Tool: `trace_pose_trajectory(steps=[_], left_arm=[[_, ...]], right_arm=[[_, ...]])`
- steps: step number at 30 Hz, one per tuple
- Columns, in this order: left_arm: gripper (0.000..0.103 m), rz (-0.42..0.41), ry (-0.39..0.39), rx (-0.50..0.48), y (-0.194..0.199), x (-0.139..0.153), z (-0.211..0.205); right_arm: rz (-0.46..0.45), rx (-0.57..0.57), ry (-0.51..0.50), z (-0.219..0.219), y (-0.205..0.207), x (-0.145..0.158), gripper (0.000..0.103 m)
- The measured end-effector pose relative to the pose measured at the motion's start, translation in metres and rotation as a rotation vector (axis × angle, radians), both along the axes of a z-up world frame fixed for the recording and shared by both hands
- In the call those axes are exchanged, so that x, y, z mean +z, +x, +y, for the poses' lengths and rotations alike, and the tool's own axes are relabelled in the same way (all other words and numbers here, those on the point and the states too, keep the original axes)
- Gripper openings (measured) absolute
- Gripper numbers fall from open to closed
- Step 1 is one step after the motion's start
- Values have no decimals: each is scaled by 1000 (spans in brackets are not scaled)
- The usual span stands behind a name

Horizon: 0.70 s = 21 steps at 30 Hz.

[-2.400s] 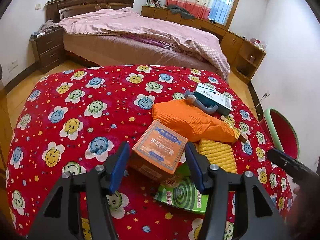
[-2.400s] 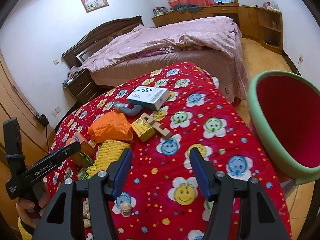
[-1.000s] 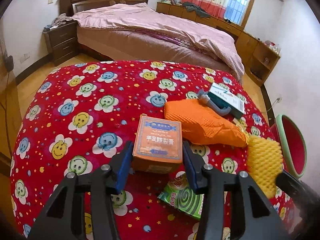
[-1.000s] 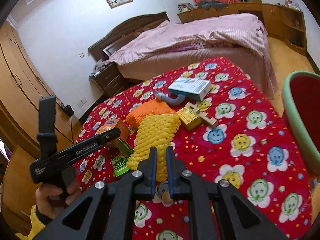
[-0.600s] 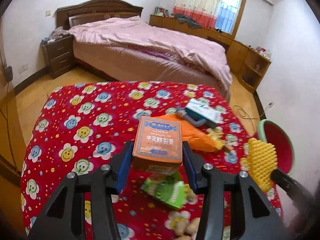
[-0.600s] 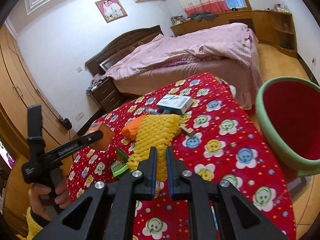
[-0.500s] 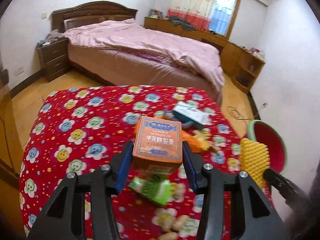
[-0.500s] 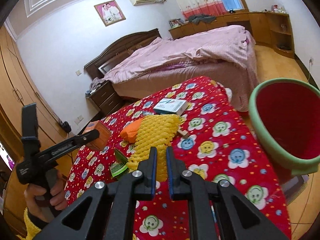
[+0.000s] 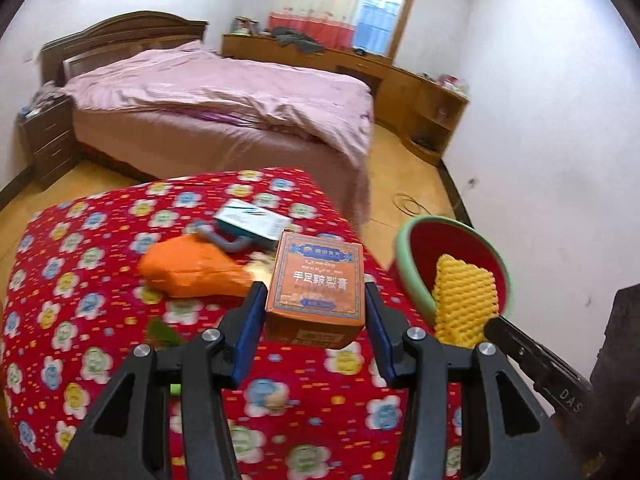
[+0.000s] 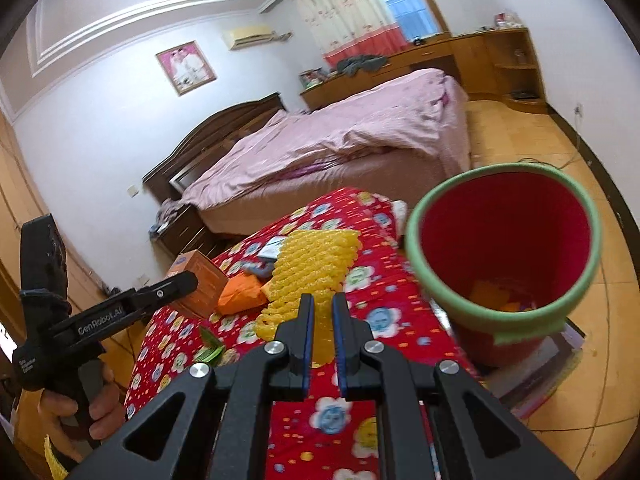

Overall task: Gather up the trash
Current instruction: 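Carry the orange box and yellow foam net over the bucket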

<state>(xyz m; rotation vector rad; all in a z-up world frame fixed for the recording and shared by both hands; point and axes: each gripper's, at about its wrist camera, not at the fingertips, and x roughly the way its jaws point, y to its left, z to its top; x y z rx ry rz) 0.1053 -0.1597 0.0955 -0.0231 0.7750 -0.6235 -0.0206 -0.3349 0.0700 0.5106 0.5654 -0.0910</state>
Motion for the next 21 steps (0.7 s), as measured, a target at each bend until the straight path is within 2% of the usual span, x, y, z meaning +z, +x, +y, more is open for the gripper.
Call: trace_pose_trajectory(steps=[6, 14, 21], left_arm=[[48, 7, 18, -94, -10, -5, -53], [48, 7, 40, -172, -11, -18, -114], [48, 21, 67, -233, -5, -37, -161]], right_arm=[[-8, -94, 4, -35, -19, 2, 11], [4, -217, -29, -85, -34, -2, 11], [52, -300, -27, -128, -39, -20, 11]])
